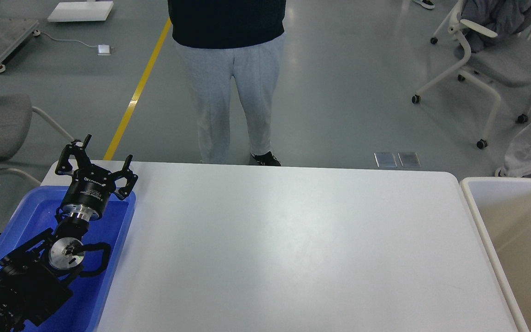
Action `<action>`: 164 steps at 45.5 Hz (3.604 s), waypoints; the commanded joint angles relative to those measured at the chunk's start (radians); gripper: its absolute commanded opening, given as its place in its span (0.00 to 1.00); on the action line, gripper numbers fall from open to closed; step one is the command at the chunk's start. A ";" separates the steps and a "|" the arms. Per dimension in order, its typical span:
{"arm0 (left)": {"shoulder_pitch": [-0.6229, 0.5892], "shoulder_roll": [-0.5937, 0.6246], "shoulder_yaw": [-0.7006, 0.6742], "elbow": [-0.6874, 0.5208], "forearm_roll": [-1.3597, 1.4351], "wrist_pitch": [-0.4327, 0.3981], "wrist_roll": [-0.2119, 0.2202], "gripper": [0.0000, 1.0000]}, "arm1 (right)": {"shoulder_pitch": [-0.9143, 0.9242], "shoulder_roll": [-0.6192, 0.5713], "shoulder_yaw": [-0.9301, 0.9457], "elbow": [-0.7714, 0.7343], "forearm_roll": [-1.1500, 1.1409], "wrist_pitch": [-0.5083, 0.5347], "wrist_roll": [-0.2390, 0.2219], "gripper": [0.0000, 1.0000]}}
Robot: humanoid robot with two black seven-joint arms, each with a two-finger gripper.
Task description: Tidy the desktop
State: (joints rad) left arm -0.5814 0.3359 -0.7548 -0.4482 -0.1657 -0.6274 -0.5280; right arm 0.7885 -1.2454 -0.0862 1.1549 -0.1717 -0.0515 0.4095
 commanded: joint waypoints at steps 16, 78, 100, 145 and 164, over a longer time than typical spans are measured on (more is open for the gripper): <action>0.000 0.000 0.000 0.000 0.000 0.000 -0.001 1.00 | -0.255 0.349 0.071 -0.423 0.320 -0.016 -0.008 0.00; 0.000 0.000 0.000 0.000 0.000 0.000 0.000 1.00 | -0.216 0.774 0.200 -1.136 0.319 0.102 -0.158 1.00; 0.000 0.000 0.000 0.000 0.000 0.000 0.000 1.00 | -0.210 0.779 0.178 -1.135 0.304 0.107 -0.152 1.00; 0.000 0.000 0.000 0.000 0.000 0.000 0.000 1.00 | -0.261 0.534 0.746 -0.572 0.305 0.415 -0.138 1.00; 0.000 0.000 0.000 0.000 0.000 0.000 0.000 1.00 | -0.333 0.762 0.994 -0.481 0.291 0.409 -0.060 1.00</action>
State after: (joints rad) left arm -0.5814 0.3360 -0.7547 -0.4480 -0.1657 -0.6274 -0.5281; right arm 0.4806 -0.6062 0.8081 0.6330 0.1326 0.3600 0.3091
